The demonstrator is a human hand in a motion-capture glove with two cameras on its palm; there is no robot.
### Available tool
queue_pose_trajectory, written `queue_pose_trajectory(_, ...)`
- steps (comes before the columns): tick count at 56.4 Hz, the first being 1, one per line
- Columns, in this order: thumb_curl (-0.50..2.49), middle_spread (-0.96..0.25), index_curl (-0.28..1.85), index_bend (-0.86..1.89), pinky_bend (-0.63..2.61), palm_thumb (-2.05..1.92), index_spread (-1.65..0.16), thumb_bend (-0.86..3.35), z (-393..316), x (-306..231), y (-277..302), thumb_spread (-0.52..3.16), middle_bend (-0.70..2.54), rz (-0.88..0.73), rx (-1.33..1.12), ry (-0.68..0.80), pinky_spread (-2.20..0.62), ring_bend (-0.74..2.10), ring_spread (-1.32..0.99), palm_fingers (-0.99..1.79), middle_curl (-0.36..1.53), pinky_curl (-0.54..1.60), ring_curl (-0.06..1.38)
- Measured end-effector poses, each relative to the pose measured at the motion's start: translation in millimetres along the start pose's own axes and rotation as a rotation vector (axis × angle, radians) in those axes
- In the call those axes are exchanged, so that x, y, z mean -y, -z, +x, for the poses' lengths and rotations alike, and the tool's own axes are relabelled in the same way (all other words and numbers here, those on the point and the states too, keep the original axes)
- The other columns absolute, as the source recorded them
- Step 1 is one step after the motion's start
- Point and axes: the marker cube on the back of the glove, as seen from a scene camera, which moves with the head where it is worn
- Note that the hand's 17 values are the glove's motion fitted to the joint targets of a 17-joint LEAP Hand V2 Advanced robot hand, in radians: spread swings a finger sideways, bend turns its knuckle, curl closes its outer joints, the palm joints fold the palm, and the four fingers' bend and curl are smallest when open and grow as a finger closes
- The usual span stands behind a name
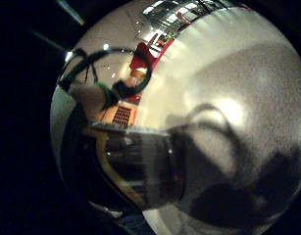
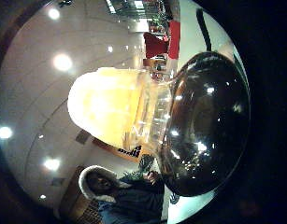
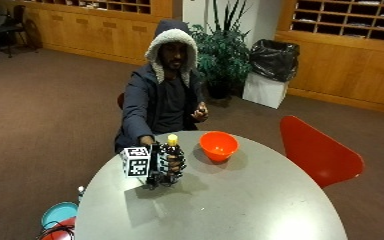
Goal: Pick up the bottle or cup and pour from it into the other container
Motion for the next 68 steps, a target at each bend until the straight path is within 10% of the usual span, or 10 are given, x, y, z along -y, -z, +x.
queue_pose_trajectory(12,0.61,-0.24,0.41,0.22,0.26,1.05,-0.28,-0.01,4.9,5.8,1.5,0.31,0.46,0.184,-0.038,0.212,0.03,0.60,-0.16,1.33,0.45,0.36,0.36)
queue_pose_trajectory(28,0.69,-0.25,0.49,0.27,0.33,1.03,-0.28,-0.03,-22.7,3.1,6.2,0.10,0.52,0.173,-0.060,0.070,-0.09,0.63,-0.19,1.34,0.49,0.38,0.41)
queue_pose_trajectory(35,0.71,-0.25,0.51,0.27,0.35,1.03,-0.28,-0.03,-40.8,10.1,11.2,0.06,0.53,0.227,-0.077,0.366,-0.11,0.64,-0.19,1.34,0.50,0.39,0.43)
queue_pose_trajectory(41,0.72,-0.25,0.53,0.28,0.36,1.02,-0.28,-0.03,-78.9,-1.7,12.8,0.04,0.53,0.157,-0.083,0.167,-0.12,0.64,-0.20,1.34,0.50,0.39,0.43)
queue_pose_trajectory(68,0.76,-0.25,0.57,0.27,0.38,1.00,-0.27,-0.03,-161.5,-28.8,-59.0,0.02,0.53,-0.095,-0.901,0.381,-0.15,0.63,-0.20,1.34,0.51,0.39,0.44)
